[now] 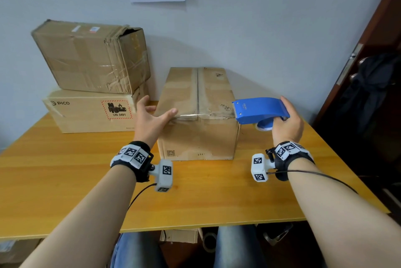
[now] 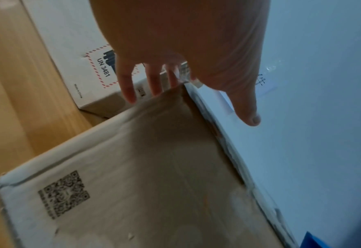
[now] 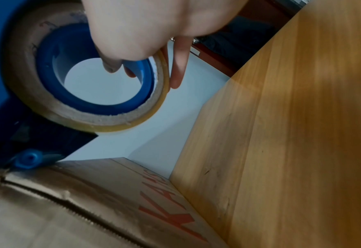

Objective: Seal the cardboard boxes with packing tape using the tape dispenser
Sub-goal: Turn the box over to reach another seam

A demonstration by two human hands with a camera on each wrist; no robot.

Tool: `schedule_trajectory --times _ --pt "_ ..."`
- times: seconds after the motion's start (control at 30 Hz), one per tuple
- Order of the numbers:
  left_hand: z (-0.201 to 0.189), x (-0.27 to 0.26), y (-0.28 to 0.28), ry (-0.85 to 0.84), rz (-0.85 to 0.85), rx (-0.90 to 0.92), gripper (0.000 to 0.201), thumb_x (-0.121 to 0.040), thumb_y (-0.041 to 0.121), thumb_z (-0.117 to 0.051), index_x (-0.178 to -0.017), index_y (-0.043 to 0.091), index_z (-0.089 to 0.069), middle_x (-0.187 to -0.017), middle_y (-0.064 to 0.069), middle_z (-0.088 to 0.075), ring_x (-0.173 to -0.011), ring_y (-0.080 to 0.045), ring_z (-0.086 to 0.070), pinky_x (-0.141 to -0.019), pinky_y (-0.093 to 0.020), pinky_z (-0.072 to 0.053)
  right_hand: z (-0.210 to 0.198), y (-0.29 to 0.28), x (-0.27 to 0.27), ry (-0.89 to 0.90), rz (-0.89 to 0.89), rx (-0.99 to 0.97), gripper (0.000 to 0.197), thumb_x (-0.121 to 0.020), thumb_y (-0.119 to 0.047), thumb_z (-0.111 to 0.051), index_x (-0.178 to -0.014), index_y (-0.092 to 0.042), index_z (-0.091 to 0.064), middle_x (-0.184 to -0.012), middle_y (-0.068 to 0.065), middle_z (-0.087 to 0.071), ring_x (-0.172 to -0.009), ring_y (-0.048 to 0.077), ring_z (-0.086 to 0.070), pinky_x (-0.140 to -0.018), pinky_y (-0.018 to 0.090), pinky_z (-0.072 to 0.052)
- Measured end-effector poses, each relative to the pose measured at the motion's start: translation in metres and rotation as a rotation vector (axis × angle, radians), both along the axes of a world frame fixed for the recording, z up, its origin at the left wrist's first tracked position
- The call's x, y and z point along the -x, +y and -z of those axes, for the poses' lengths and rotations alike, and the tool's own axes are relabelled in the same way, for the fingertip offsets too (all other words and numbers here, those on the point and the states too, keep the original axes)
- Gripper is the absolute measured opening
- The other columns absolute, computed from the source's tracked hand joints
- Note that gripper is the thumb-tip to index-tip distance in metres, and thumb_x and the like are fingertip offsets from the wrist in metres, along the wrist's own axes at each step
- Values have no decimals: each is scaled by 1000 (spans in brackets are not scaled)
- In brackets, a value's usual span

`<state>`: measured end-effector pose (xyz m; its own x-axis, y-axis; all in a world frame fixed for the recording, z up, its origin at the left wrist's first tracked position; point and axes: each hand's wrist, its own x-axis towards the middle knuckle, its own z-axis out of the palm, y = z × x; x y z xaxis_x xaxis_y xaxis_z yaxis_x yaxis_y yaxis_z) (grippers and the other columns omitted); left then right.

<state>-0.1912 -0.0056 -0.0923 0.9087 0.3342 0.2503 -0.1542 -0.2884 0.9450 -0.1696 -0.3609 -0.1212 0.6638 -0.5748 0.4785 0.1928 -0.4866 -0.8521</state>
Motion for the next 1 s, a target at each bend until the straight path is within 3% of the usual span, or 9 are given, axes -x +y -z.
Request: schedule_trajectory --times 0.23,0.37,0.47,0.6,0.73,0.87,1.0 --pt "8 -2 -5 10 -40 -83 124 -58 56 -91 -155 25 -21 -123 3 -52 -116 -16 -54 -98 -36 -49 1 -1 1 6 2 -15 57 -89 4 -60 -135 -30 -63 -131 -7 -65 -122 18 -60 -83 21 -46" --pt "12 0 -1 -7 -45 -55 116 -63 47 -92 -154 22 -24 -123 4 -53 -110 -11 -55 -94 -29 -46 2 1 1 -8 -3 -14 57 -88 6 -60 -134 -28 -64 -130 -6 -66 -120 18 -60 -83 22 -47" --pt "15 0 5 -14 -44 22 106 -66 39 -91 -151 19 -30 -124 6 -56 -100 5 -53 -88 -20 -42 2 1 0 -19 -4 -22 55 -89 4 -61 -134 -27 -64 -130 -5 -66 -120 18 -60 -84 21 -47" --pt "18 1 14 22 -11 139 92 -71 34 -89 -146 13 -41 -116 12 -66 -94 11 -61 -90 -20 -49 5 2 -1 -34 -6 -37 53 -89 3 -62 -134 -26 -65 -130 -5 -66 -120 19 -61 -81 17 -46" --pt "23 2 24 62 19 226 77 -74 32 -86 -139 13 -51 -108 17 -72 -103 5 -65 -102 -35 -50 6 4 0 -35 -1 -49 52 -90 3 -62 -134 -25 -64 -131 -4 -66 -122 19 -60 -76 7 -39" --pt "28 3 30 104 93 299 45 -85 26 -79 -125 24 -61 -104 18 -74 -107 -1 -65 -105 -43 -50 5 3 1 -29 -2 -32 50 -91 2 -62 -135 -23 -64 -131 -2 -66 -122 20 -60 -81 16 -42" --pt "25 6 31 92 95 349 59 -87 26 -76 -141 19 -53 -112 10 -73 -111 -9 -66 -104 -48 -50 4 3 0 -25 3 -29 50 -90 2 -63 -133 -23 -65 -130 -2 -66 -121 21 -61 -84 21 -44"
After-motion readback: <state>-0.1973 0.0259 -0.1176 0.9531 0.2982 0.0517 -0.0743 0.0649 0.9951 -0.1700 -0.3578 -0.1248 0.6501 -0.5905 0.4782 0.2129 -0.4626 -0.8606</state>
